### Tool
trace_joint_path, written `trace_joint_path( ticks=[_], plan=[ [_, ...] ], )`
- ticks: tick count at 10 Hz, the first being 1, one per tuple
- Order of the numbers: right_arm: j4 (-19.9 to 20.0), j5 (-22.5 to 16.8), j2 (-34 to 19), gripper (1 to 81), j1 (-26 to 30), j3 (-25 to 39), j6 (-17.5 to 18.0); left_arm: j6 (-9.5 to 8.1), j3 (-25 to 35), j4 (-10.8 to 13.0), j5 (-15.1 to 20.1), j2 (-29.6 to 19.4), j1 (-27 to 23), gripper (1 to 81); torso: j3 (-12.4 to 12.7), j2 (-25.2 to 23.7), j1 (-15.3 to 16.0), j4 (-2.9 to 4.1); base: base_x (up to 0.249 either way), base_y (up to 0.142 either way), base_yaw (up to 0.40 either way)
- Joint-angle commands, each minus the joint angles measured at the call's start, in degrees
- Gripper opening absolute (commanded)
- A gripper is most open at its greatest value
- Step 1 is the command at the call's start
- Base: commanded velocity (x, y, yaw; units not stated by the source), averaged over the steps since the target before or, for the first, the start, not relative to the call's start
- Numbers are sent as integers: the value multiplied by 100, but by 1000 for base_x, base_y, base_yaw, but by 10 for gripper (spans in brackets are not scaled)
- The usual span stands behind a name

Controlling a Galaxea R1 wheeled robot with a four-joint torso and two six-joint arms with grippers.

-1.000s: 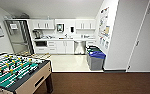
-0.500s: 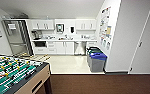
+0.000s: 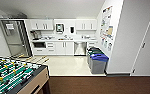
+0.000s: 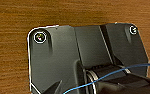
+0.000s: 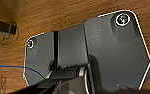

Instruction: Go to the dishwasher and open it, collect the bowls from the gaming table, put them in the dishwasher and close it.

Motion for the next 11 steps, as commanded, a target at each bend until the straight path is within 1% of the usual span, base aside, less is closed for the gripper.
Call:
trace_joint_path(
  ticks=[1,3,4,5,8,10,11],
  plan=[
    [42,-312,40,811,256,40,-41,34,8,41,279,-19,-307,811,0,0,2,0,187,0,0],
    [77,-295,-65,811,230,65,-33,34,26,41,270,-46,-299,811,0,0,0,0,187,0,0],
    [86,-294,-161,811,221,206,-33,34,122,41,261,-116,-290,811,0,0,2,0,186,0,0],
    [86,-294,-328,811,212,460,-32,34,306,41,261,-265,-290,811,0,0,0,0,186,0,0],
    [94,-250,-996,811,204,1480,11,34,1185,-3,226,-906,-246,811,0,0,2,0,186,0,0],
    [94,-250,-1348,811,194,1814,29,25,1511,-21,217,-1171,-237,811,0,0,2,0,186,0,0],
    [94,-250,-1488,811,177,1911,29,34,1555,-21,217,-1241,-237,811,0,0,2,0,186,0,0]
  ],
)
